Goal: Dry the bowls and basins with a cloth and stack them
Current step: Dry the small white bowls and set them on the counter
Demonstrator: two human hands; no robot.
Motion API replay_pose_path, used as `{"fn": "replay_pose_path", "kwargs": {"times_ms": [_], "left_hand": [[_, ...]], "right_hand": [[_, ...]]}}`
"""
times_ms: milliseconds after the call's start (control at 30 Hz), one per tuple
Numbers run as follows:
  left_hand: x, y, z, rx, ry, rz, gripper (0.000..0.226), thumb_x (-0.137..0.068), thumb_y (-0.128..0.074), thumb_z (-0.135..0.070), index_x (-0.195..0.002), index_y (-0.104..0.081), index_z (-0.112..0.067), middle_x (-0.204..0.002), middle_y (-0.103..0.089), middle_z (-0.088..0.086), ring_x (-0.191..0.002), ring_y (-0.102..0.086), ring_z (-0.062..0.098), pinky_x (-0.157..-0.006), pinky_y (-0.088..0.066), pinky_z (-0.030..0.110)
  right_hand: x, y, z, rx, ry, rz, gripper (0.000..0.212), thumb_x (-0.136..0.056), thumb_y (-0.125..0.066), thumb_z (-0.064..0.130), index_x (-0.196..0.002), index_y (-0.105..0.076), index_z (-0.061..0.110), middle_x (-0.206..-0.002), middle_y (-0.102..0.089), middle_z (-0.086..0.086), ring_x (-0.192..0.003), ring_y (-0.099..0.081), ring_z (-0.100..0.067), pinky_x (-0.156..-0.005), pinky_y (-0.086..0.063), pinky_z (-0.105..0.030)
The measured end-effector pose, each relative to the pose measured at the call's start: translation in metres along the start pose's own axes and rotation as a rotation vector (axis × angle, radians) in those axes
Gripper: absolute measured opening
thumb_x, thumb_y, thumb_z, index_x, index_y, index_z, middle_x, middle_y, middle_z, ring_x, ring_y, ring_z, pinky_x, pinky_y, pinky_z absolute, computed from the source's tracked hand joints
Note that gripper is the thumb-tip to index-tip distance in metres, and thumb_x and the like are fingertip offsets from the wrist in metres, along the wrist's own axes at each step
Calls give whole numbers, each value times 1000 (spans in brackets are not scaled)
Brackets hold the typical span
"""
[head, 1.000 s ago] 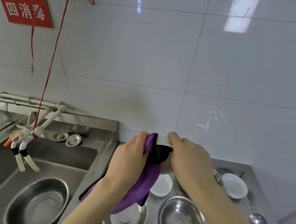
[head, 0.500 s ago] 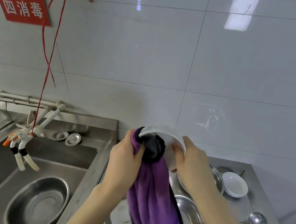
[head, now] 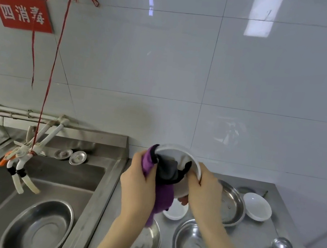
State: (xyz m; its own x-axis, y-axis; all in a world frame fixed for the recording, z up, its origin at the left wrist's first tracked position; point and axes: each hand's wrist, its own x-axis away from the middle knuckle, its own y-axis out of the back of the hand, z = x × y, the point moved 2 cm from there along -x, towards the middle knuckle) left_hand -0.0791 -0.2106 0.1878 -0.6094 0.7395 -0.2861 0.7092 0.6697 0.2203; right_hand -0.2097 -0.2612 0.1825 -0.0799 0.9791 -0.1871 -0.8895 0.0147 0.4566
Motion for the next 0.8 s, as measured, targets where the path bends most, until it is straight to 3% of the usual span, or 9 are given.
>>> {"fn": "replay_pose_path", "kwargs": {"times_ms": [100,200,267,400,467,567,667,733,800], "left_hand": [[-3,1,5,-69,-41,76,21,-96,-54,-11,-110,-58,-26,-86,-66,-16,-80,-59,-10,-65,-42,3],[-15,7,6,-267,-203,146,25,-96,-55,-14,-117,-54,-27,-86,-62,-20,-80,-60,-2,-69,-43,8],[-21,8,5,-374,-309,209,25,-95,-56,-16,-118,-53,-27,-92,-64,-13,-84,-61,10,-73,-47,22],[-25,0,-5,-571,-474,365,29,-94,-54,-15,-121,-52,-24,-101,-64,-2,-83,-63,25,-74,-50,42],[-28,1,-4,-513,-449,291,30,-93,-56,-13,-120,-53,-24,-97,-65,-5,-81,-61,20,-73,-50,36],[-24,4,-5,-324,-319,126,24,-92,-56,-12,-110,-56,-28,-87,-66,-13,-77,-60,7,-69,-47,24],[-15,5,-8,-62,-95,14,15,-95,-58,-15,-100,-58,-29,-78,-66,-14,-75,-61,-3,-63,-44,9],[-12,5,-8,-50,-85,35,15,-96,-57,-17,-98,-56,-31,-76,-65,-13,-74,-60,-5,-62,-43,7],[-16,8,-7,-158,-167,104,15,-96,-56,-18,-102,-54,-31,-78,-63,-16,-77,-59,-5,-64,-42,7]], "right_hand": [[2,-3,-6,9,-50,15,27,-101,-46,20,-75,-53,24,-53,-62,-5,-50,-64,-17,-58,-53,-28],[-6,11,9,101,48,104,24,-103,-41,16,-83,-51,24,-57,-60,-6,-44,-63,-17,-45,-47,-17],[-16,21,19,352,159,186,17,-100,-40,9,-101,-54,18,-67,-56,-9,-60,-62,-30,-56,-52,-34],[-25,25,41,901,384,254,33,-94,-44,9,-125,-44,21,-72,-42,-3,-75,-46,-31,-64,-37,-35],[-22,27,44,845,379,155,40,-97,-45,20,-136,-42,29,-86,-60,-4,-84,-56,-32,-69,-43,-36],[-11,22,31,483,251,10,43,-96,-51,29,-139,-46,30,-92,-68,-2,-87,-63,-28,-73,-47,-36],[-1,9,14,183,77,54,15,-96,-54,27,-106,-61,18,-63,-64,-4,-55,-60,-17,-61,-52,-37],[0,5,6,17,-44,104,19,-100,-49,21,-85,-57,12,-58,-66,-9,-40,-57,-12,-50,-52,-29],[-3,7,4,23,-77,148,23,-101,-46,18,-82,-55,10,-59,-67,-12,-36,-57,-13,-45,-47,-22]]}}
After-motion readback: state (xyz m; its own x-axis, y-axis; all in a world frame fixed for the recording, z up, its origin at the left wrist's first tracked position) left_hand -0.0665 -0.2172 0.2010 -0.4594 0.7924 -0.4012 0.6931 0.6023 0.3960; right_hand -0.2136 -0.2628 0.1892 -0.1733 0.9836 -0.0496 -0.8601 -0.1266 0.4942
